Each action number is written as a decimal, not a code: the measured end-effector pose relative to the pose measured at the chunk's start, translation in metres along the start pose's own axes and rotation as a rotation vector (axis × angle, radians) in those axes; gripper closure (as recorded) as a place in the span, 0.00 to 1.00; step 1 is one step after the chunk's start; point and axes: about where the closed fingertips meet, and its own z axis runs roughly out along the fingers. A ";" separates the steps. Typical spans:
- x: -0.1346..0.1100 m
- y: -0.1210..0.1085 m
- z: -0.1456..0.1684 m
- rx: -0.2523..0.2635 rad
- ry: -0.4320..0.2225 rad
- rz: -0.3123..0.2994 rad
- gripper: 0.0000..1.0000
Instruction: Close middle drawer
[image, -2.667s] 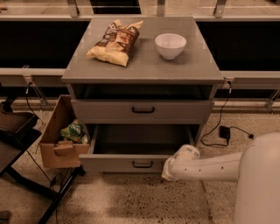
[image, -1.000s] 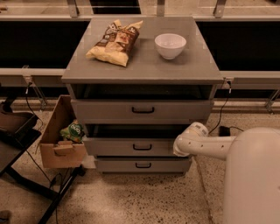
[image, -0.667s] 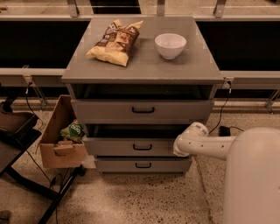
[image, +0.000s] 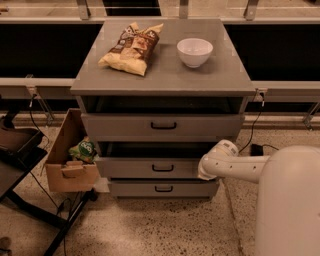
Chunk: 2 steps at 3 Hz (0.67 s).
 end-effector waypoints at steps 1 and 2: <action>0.000 0.000 0.000 0.000 0.000 0.000 0.00; 0.000 0.000 0.000 0.000 0.000 0.000 0.05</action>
Offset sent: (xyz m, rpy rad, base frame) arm 0.0000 0.0000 0.0000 0.0000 0.0000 0.0000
